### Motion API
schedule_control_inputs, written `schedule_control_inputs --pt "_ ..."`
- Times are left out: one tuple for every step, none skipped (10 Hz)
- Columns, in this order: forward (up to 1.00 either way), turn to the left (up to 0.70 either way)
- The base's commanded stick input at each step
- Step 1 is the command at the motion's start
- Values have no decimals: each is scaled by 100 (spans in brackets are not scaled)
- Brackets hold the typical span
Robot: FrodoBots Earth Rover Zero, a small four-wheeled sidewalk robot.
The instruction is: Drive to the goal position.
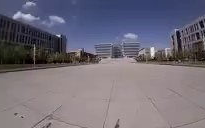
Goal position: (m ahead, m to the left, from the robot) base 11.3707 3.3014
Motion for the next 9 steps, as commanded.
schedule_control_inputs --pt "70 0" --pt "70 0" --pt "70 0" --pt "70 0" --pt "70 0" --pt "70 0" --pt "70 0" --pt "70 0" --pt "70 0"
